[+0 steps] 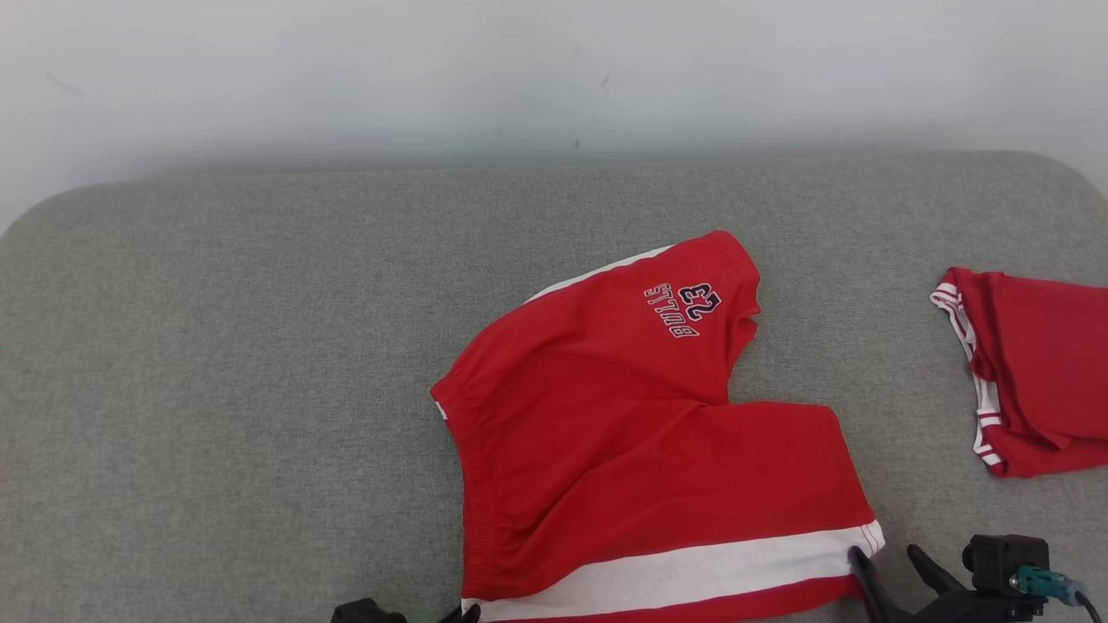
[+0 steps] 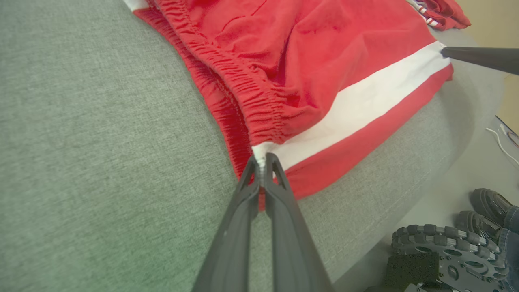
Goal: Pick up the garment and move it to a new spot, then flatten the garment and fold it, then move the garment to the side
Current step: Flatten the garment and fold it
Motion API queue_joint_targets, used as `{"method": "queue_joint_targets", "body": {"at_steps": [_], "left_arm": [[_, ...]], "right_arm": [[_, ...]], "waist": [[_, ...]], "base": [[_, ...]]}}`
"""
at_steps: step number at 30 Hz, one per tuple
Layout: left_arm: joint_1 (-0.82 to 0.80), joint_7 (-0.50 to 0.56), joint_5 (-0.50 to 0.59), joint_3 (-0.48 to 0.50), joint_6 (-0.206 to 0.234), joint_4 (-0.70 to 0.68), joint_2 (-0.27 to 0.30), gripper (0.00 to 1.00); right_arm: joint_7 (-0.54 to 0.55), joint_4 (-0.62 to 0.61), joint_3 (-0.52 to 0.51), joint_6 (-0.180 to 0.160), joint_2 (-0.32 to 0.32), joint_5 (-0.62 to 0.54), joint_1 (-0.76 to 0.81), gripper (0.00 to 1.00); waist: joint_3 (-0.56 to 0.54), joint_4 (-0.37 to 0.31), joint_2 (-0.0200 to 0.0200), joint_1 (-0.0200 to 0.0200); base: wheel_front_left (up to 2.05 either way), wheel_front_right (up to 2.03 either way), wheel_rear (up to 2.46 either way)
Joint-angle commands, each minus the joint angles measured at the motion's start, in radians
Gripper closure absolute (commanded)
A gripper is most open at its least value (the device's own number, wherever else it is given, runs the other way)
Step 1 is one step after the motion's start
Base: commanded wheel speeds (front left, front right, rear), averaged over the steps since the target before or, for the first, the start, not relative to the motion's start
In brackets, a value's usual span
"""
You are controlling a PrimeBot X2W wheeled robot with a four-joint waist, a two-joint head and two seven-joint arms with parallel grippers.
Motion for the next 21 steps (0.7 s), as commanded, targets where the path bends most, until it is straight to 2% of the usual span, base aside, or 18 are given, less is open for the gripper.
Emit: {"method": "queue_joint_targets", "body": {"at_steps": [1,12,13,14,16,18,19,21], "left_arm": [[0.011,0.000,-0.012,0.003,0.004,-0.001,0.006,1.00],[0.009,0.003,-0.022,0.001,0.007,-0.006,0.011,1.00],[0.009,0.003,-0.023,0.000,0.008,-0.006,0.011,1.00],[0.008,0.003,-0.023,0.000,0.008,-0.006,0.011,1.00],[0.008,0.002,-0.024,-0.001,0.010,-0.006,0.011,1.00],[0.009,-0.001,-0.027,0.001,0.015,-0.007,0.013,1.00],[0.009,-0.002,-0.027,0.003,0.017,-0.008,0.014,1.00],[0.010,-0.003,-0.024,0.004,0.017,-0.010,0.016,1.00]], "right_arm": [[0.019,-0.008,0.021,-0.003,-0.017,0.020,-0.004,0.00],[0.084,-0.002,0.125,-0.003,-0.082,0.091,-0.062,0.00],[0.084,-0.003,0.130,-0.003,-0.081,0.097,-0.061,0.18],[0.087,-0.004,0.134,-0.003,-0.079,0.104,-0.057,0.52],[0.092,-0.010,0.134,-0.003,-0.077,0.106,-0.042,0.63],[0.093,-0.015,0.133,-0.003,-0.072,0.110,-0.034,0.81],[0.094,-0.018,0.134,-0.003,-0.071,0.111,-0.033,1.00],[0.095,-0.024,0.138,-0.003,-0.069,0.114,-0.030,1.00]], "waist": [[0.001,-0.002,0.0000,0.0000],[0.010,-0.002,0.0000,0.0000],[0.010,-0.001,0.0000,0.0000],[0.010,0.001,0.0000,0.0000],[0.009,0.002,0.0000,0.0000],[0.011,0.002,0.0000,0.0000],[0.012,0.000,0.0000,0.0000],[0.014,-0.002,0.0000,0.0000]], "base": [[0.00,0.00,0.00],[0.00,0.00,0.00],[0.00,0.00,0.00],[0.00,0.00,0.00],[0.00,0.00,0.00],[0.00,0.00,0.00],[0.00,0.00,0.00],[0.00,0.00,0.00]]}}
